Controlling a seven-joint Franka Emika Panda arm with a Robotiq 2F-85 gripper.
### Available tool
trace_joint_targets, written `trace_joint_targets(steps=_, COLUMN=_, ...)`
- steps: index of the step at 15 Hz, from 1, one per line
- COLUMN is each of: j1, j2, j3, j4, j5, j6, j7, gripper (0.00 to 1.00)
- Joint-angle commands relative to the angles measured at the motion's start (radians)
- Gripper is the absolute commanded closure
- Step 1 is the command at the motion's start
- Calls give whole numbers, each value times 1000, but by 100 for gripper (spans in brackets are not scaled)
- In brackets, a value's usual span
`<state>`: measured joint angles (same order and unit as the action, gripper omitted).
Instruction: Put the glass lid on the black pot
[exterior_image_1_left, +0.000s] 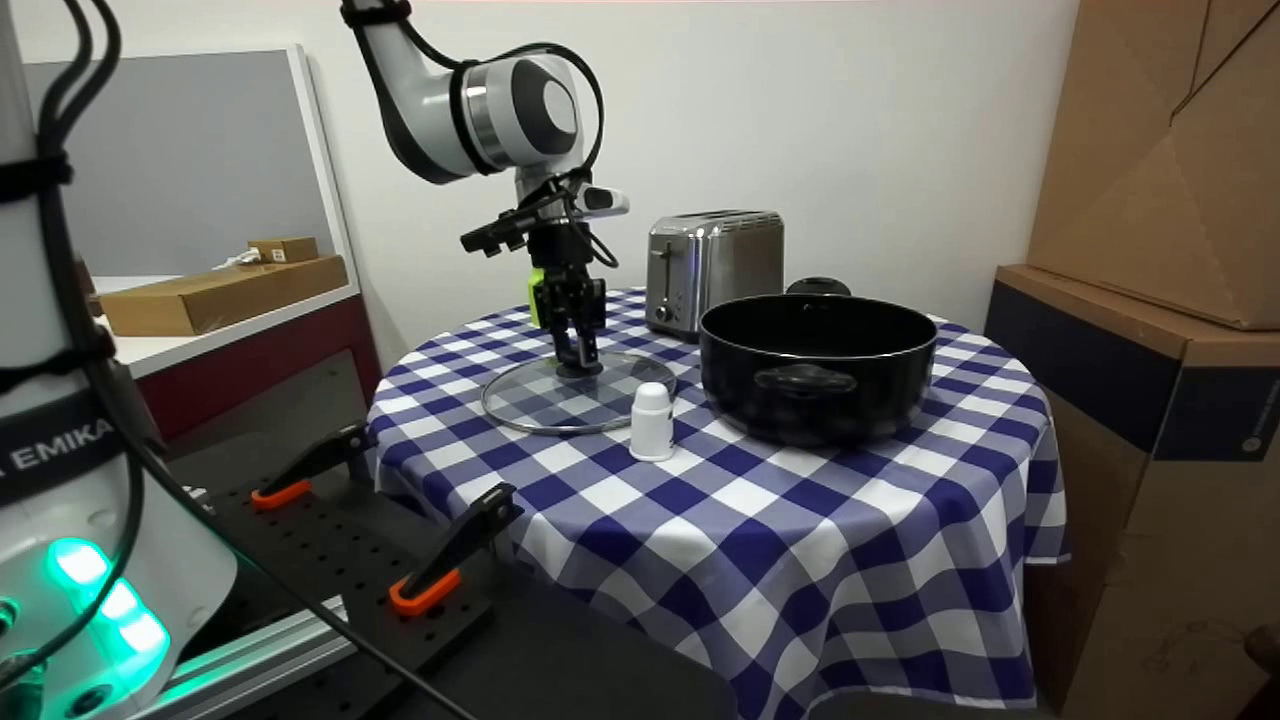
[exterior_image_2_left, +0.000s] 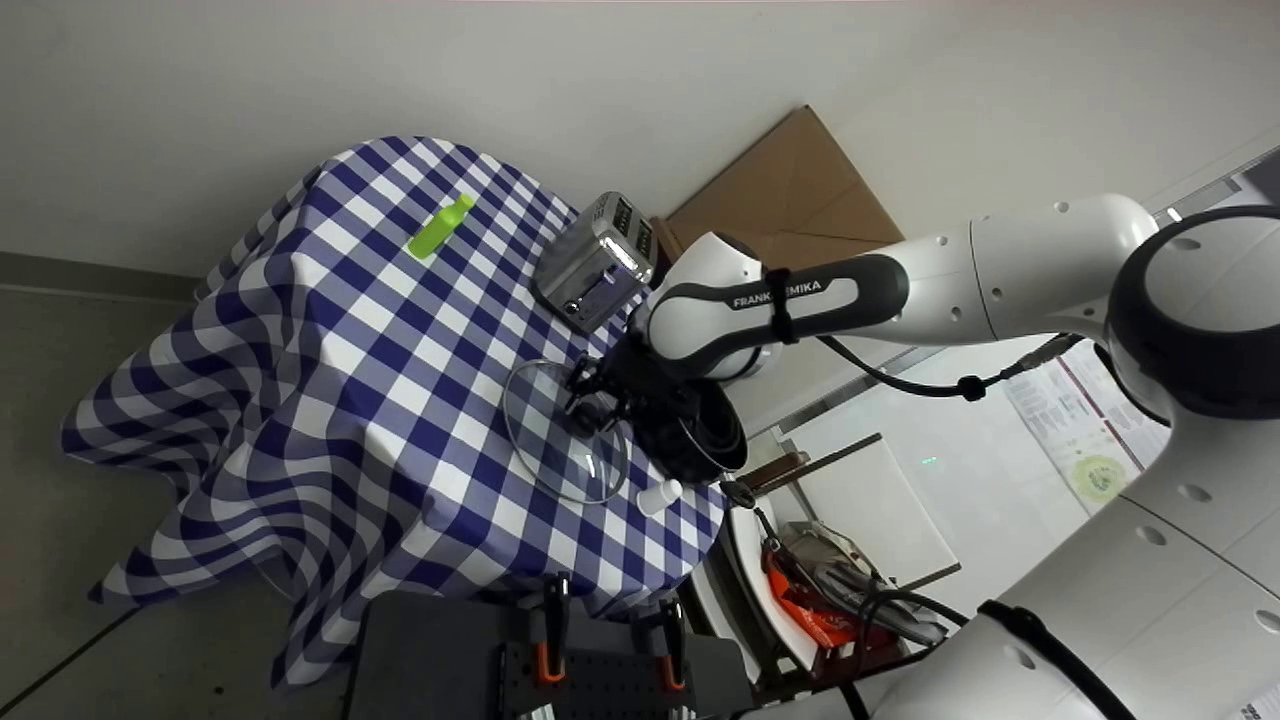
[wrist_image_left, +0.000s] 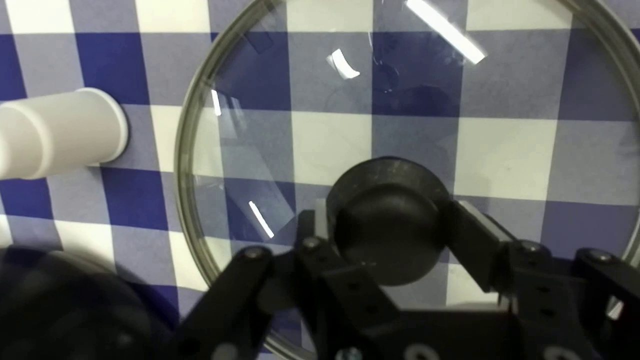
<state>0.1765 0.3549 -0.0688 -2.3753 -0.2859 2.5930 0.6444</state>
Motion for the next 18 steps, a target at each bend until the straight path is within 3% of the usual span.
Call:
trace_joint_targets(steps=1, j1=19, j2=37, j3=-17, j4=22, j5=7, j6=30, j7=9, gripper=70)
trace_joint_targets(steps=2, j1=20, j2=37, j3=-16, j4=26, j5=8, j6=30, j7=8, gripper=74)
trace_joint_targets(steps=8, j1=3, j2=-48, j3=-2, j4=-12, j5=39, j6=17, j7=-30, gripper=74)
trace_joint_targets(steps=13, j1=-36, j2=-155, j3=31, j4=-32, j5=145, j6=-88, j7=-178, gripper=74)
trace_joint_targets(steps=18, j1=-46, j2=-310, j3=43, j4=-26, j5=141, j6=-241, j7=-222, gripper=74)
